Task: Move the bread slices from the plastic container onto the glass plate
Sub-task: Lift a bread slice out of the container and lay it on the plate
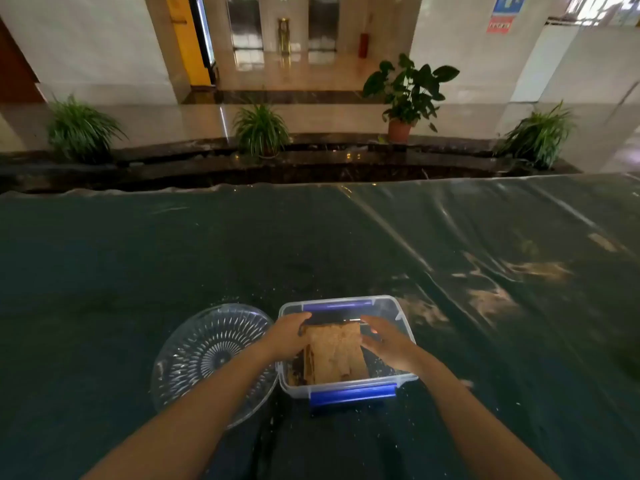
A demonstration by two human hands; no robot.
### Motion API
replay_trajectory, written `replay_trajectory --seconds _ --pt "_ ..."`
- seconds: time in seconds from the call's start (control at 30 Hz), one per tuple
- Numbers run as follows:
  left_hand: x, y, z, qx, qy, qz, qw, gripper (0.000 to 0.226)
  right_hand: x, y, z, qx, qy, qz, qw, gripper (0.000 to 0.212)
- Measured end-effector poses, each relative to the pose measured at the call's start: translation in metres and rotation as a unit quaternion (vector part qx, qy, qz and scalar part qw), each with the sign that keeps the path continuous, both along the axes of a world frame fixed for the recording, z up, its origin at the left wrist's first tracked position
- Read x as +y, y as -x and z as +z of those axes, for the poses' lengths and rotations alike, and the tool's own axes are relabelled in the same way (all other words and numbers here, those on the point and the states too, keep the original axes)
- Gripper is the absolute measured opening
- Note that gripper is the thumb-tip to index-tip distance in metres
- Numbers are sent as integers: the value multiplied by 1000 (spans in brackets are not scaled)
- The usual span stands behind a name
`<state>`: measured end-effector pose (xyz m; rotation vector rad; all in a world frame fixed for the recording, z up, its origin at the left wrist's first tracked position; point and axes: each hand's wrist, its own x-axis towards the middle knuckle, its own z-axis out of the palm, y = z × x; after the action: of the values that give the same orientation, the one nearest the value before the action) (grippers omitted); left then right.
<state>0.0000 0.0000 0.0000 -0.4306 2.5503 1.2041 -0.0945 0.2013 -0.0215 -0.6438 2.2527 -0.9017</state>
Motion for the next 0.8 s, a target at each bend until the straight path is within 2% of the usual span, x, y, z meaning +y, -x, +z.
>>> replay_trajectory --seconds 0.2,0.3,0.43,0.8 --pt "12 18 -22 -68 100 -12 993 46 -5 11 -19 11 -49 -39 998 44" --pt "21 23 -32 -66 132 -24 989 32 -11 14 -24 -7 -44 -47 998 43" --pt "23 26 -42 -54 181 -20 982 35 -19 15 -30 7 -47 -53 997 41" --pt "26 23 -43 -36 176 10 984 35 -28 19 -35 8 -31 -110 993 33"
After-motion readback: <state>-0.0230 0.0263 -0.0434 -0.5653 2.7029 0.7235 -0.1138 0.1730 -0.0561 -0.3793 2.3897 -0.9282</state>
